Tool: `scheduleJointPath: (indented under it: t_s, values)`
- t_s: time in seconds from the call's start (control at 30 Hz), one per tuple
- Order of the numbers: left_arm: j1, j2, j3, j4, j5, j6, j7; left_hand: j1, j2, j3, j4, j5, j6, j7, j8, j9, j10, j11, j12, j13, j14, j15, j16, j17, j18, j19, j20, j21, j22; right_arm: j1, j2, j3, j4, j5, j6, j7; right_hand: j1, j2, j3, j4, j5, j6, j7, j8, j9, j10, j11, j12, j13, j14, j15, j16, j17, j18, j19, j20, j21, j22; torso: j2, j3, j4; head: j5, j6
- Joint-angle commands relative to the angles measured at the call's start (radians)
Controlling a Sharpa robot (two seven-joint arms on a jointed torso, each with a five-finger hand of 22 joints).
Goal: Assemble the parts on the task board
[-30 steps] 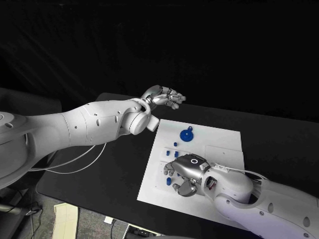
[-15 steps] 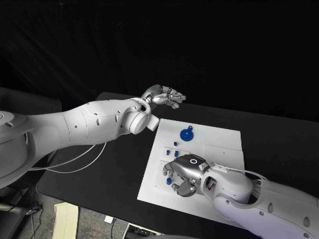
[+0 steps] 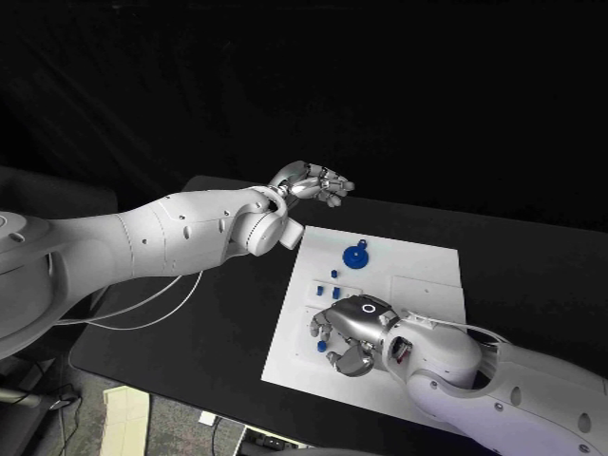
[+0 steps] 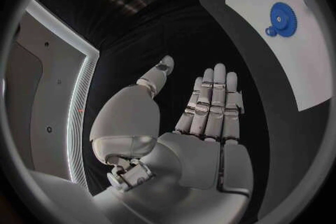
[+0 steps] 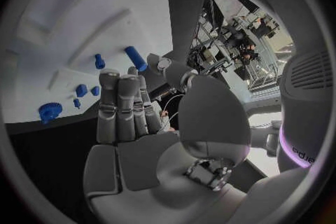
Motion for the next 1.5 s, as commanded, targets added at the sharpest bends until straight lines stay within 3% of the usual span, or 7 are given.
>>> scheduleJointPath:
  t_s: [0.03, 0.43, 0.6, 1.03, 1.23, 1.4, 1.5]
  values:
    - [0.001, 0.001, 0.001, 0.003, -0.001, 0.009, 0.007, -0.009, -0.003, 0.000, 0.007, 0.003, -0.006, 0.022, 0.005, -0.001, 0.000, 0.006, -0.004, -0.001, 0.005, 0.002, -0.003, 0.001, 0.011, 0.005, 0.002, -0.006, 0.001, -0.001, -0.001, 0.000, 0.000, 0.002, 0.013, 0.006, 0.000, 0.010, -0.004, -0.003, 0.007, 0.005, 0.003, 0.005, 0.001, 0.017, 0.010, 0.004, 0.001, 0.001, -0.002, 0.006, -0.001, 0.046, 0.000, -0.007, 0.004, 0.016, 0.000, -0.0003, 0.0002, -0.001, 0.000]
    - [0.001, 0.000, 0.001, 0.003, -0.001, 0.009, 0.007, -0.009, -0.004, 0.000, 0.007, 0.003, -0.006, 0.022, 0.006, -0.001, 0.000, 0.006, -0.004, -0.001, 0.005, 0.002, -0.004, 0.002, 0.011, 0.005, 0.002, -0.007, 0.002, -0.001, -0.002, 0.000, -0.005, 0.000, -0.026, -0.009, 0.000, 0.009, -0.002, -0.005, 0.009, 0.005, 0.006, 0.005, 0.000, 0.010, 0.012, -0.001, 0.001, 0.001, -0.001, 0.005, -0.001, 0.046, 0.000, -0.007, 0.004, 0.015, 0.000, -0.0009, 0.0001, -0.001, 0.000]
    - [0.001, -0.001, 0.001, 0.003, -0.001, 0.008, 0.007, -0.009, -0.004, 0.000, 0.007, 0.003, -0.006, 0.022, 0.006, -0.001, 0.000, 0.006, -0.004, -0.001, 0.005, 0.002, -0.004, 0.002, 0.011, 0.005, 0.002, -0.007, 0.002, -0.001, -0.005, 0.000, -0.006, 0.000, -0.063, -0.011, -0.002, -0.007, 0.005, -0.004, 0.004, -0.007, 0.002, -0.001, -0.005, -0.071, 0.033, -0.051, -0.020, -0.008, 0.019, 0.004, -0.002, 0.046, -0.004, -0.007, 0.001, 0.013, 0.000, -0.0007, 0.0003, -0.001, 0.001]
    - [0.001, -0.001, 0.001, 0.002, -0.001, 0.008, 0.008, -0.008, -0.004, 0.000, 0.007, 0.003, -0.006, 0.022, 0.006, -0.001, 0.000, 0.006, -0.004, -0.001, 0.005, 0.002, -0.005, 0.003, 0.011, 0.005, 0.002, -0.008, 0.002, -0.001, -0.033, 0.001, 0.018, 0.035, -0.145, 0.007, -0.003, -0.025, 0.007, 0.002, -0.003, -0.017, 0.000, -0.004, -0.008, -0.101, 0.041, -0.070, -0.032, -0.017, 0.027, 0.006, -0.001, 0.046, -0.009, -0.003, -0.004, 0.012, 0.000, -0.0006, -0.0001, -0.003, 0.003]
    - [0.001, -0.001, 0.001, 0.001, -0.001, 0.009, 0.008, -0.008, -0.004, 0.000, 0.007, 0.003, -0.006, 0.022, 0.006, -0.001, 0.001, 0.006, -0.004, -0.001, 0.005, 0.002, -0.005, 0.004, 0.011, 0.005, 0.002, -0.008, 0.003, 0.010, -0.085, 0.022, 0.049, 0.111, -0.170, 0.027, 0.002, -0.022, 0.012, 0.010, -0.002, -0.003, 0.016, 0.005, -0.006, -0.065, 0.038, -0.051, -0.026, -0.015, 0.024, 0.009, -0.002, 0.046, -0.005, -0.004, -0.003, 0.013, -0.001, -0.0002, -0.0003, -0.007, 0.006]
    - [0.001, -0.003, 0.000, -0.006, -0.001, 0.010, 0.009, -0.008, -0.004, 0.000, 0.007, 0.003, -0.006, 0.022, 0.007, -0.001, 0.001, 0.006, -0.004, -0.001, 0.005, 0.002, -0.005, 0.004, 0.011, 0.005, 0.002, -0.008, 0.003, 0.044, -0.149, 0.047, 0.061, 0.265, -0.161, 0.037, -0.024, -0.017, 0.002, 0.039, -0.011, 0.038, 0.039, 0.026, 0.001, -0.008, 0.023, -0.023, -0.011, -0.014, 0.010, 0.006, -0.007, 0.046, -0.008, -0.002, -0.003, 0.014, -0.001, -0.0004, -0.0011, -0.016, 0.015]
    - [0.001, -0.002, 0.000, -0.018, -0.001, 0.009, 0.009, -0.008, -0.004, 0.000, 0.007, 0.003, -0.006, 0.022, 0.007, -0.001, 0.001, 0.005, -0.004, -0.001, 0.006, 0.002, -0.005, 0.004, 0.011, 0.006, 0.002, -0.008, 0.003, 0.069, -0.182, 0.054, 0.059, 0.318, -0.156, 0.055, -0.061, -0.010, -0.023, 0.066, -0.041, 0.059, 0.035, 0.037, 0.008, 0.020, 0.012, -0.008, 0.001, -0.016, 0.000, 0.001, -0.010, 0.046, -0.011, 0.000, -0.004, 0.014, -0.002, 0.0010, -0.0031, -0.017, 0.019]
